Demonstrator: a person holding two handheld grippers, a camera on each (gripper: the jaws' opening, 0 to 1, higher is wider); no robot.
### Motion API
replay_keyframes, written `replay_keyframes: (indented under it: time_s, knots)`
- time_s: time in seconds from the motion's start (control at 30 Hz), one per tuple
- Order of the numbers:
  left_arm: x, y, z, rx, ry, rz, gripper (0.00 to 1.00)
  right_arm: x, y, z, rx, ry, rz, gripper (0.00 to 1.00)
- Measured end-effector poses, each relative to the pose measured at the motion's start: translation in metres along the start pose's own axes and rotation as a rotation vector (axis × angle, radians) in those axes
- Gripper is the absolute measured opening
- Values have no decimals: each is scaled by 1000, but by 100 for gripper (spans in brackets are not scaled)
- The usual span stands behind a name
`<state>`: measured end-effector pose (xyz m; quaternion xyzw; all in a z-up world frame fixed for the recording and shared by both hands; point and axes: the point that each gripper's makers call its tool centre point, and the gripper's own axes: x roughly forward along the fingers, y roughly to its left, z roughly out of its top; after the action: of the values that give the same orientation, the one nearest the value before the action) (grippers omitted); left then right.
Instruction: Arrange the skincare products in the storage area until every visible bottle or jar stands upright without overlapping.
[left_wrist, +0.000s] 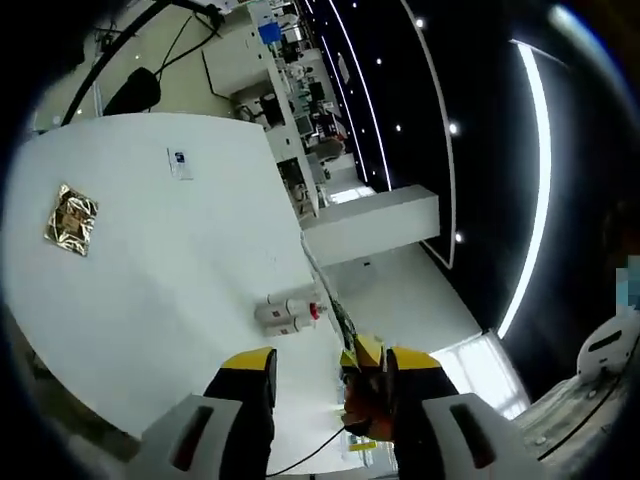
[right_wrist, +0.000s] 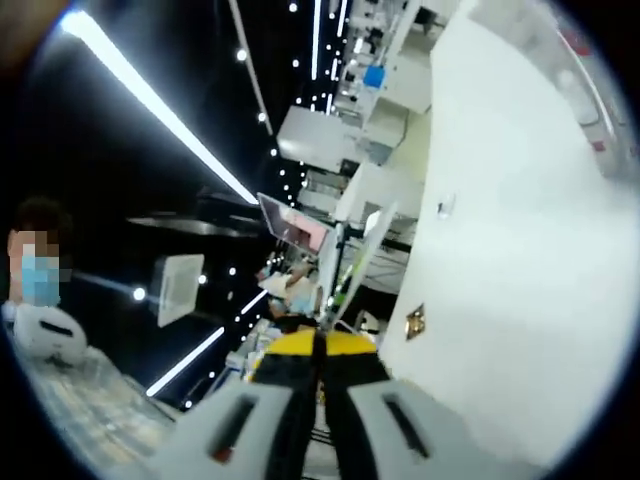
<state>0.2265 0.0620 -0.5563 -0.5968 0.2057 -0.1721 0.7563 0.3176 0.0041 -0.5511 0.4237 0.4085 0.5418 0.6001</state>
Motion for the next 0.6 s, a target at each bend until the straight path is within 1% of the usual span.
replay_keyframes:
  time_s: [0.1, 0.23, 0.33, 0.5, 0.6]
  knots:
    - [-4, 3, -10, -7, -11, 11, 46, 3, -14, 8, 6, -9, -30, 0]
    - [-7, 4, -27, -23, -23, 27, 46, 7, -28, 15, -3, -11, -63, 0]
    - [-11, 6, -34, -29, -40, 40, 46, 8, -41, 21, 5, -17, -88, 0]
    - [-18, 7, -42, -43, -77, 50, 46, 10, -55, 28, 16, -38, -122, 0]
    - [-24, 11, -44, -52, -107, 59, 46, 11, -61, 30, 4, -41, -144, 0]
